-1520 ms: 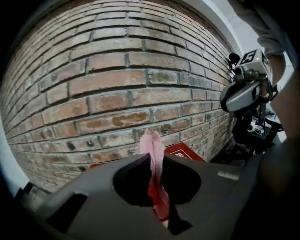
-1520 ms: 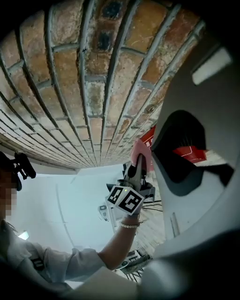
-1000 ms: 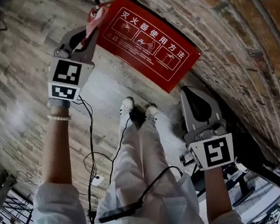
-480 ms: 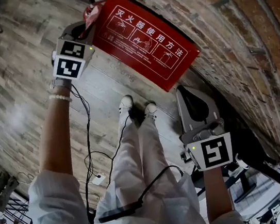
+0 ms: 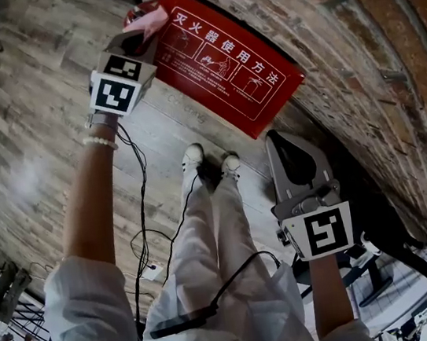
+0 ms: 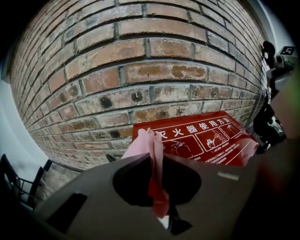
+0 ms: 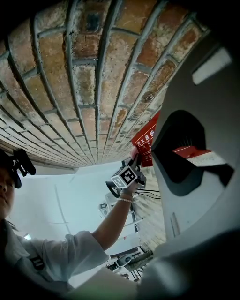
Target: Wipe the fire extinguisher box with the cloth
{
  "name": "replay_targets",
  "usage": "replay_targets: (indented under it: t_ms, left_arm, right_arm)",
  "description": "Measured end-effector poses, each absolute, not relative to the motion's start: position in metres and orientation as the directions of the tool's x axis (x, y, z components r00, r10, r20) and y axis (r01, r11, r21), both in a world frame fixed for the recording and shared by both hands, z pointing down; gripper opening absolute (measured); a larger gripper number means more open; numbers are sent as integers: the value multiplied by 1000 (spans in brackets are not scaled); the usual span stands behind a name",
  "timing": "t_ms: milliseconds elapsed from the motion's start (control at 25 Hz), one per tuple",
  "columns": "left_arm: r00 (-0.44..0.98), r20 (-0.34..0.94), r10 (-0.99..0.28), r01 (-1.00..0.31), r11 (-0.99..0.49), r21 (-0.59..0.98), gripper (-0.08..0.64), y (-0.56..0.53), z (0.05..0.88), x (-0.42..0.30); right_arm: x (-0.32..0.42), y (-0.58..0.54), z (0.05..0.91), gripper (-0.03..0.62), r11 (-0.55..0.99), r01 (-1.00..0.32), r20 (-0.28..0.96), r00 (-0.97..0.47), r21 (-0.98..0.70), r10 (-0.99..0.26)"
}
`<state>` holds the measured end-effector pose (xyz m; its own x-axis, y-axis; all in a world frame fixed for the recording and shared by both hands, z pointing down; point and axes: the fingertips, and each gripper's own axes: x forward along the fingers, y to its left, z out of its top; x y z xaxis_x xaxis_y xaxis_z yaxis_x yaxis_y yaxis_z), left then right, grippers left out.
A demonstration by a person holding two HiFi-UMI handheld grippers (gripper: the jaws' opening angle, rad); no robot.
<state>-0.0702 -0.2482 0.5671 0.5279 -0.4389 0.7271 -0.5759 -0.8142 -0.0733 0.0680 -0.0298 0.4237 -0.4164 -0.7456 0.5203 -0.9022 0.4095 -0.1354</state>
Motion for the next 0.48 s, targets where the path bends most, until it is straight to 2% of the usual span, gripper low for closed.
replay_targets:
  t_ms: [480]
  left_arm:
    - [594, 697, -402, -538, -842, -27, 11, -219, 569, -30]
  right_arm:
    - [69, -29, 423, 9, 403, -905, 517, -412, -136, -750]
